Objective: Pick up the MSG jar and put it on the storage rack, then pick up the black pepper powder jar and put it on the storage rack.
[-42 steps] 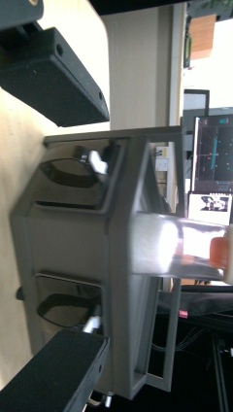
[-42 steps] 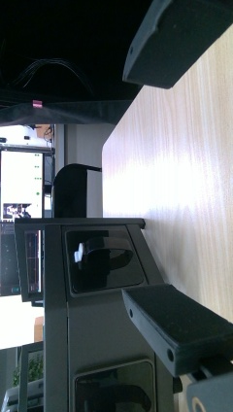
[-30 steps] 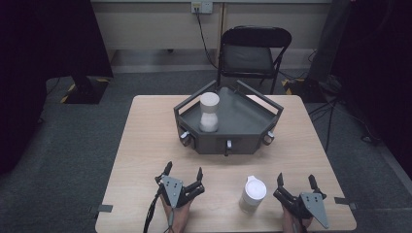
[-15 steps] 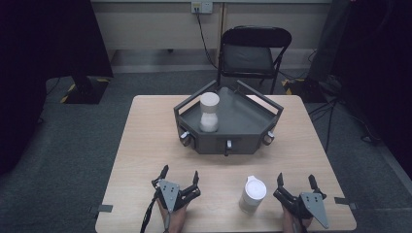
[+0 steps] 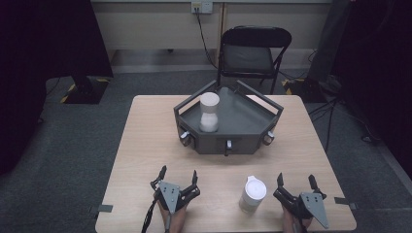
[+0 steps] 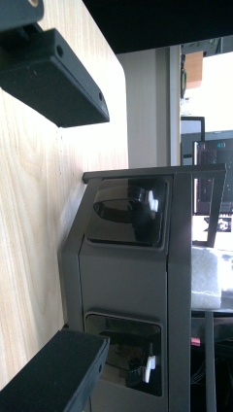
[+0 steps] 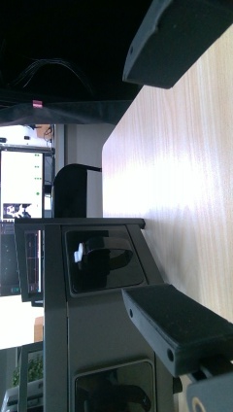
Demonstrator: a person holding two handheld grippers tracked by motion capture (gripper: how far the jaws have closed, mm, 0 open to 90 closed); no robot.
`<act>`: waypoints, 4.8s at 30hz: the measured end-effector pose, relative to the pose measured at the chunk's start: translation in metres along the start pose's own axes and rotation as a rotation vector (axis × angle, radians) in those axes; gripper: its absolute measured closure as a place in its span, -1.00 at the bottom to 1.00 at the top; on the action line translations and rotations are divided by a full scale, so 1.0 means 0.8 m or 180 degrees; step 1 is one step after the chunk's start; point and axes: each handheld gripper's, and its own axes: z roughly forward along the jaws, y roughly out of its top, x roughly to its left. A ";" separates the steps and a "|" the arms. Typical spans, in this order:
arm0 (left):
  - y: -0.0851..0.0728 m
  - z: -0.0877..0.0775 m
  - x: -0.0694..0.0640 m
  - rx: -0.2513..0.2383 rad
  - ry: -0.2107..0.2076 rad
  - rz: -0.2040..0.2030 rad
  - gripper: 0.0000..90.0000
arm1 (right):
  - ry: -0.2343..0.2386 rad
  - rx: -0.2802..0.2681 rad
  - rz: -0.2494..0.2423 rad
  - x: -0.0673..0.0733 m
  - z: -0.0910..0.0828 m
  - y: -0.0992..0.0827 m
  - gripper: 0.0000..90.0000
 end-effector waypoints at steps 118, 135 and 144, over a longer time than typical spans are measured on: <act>0.000 0.001 -0.008 0.0002 0.0122 0.0004 -1.00 | 0.1406 0.0312 0.0004 0.027 -0.043 0.044 -0.34; 0.000 0.001 -0.008 0.0001 0.0117 0.0003 -1.00 | 0.1504 0.0352 -0.0001 0.019 -0.039 0.054 -0.34; 0.000 0.001 -0.008 0.0002 0.0116 0.0003 -1.00 | 0.1563 0.0371 0.0021 0.014 -0.035 0.061 -0.34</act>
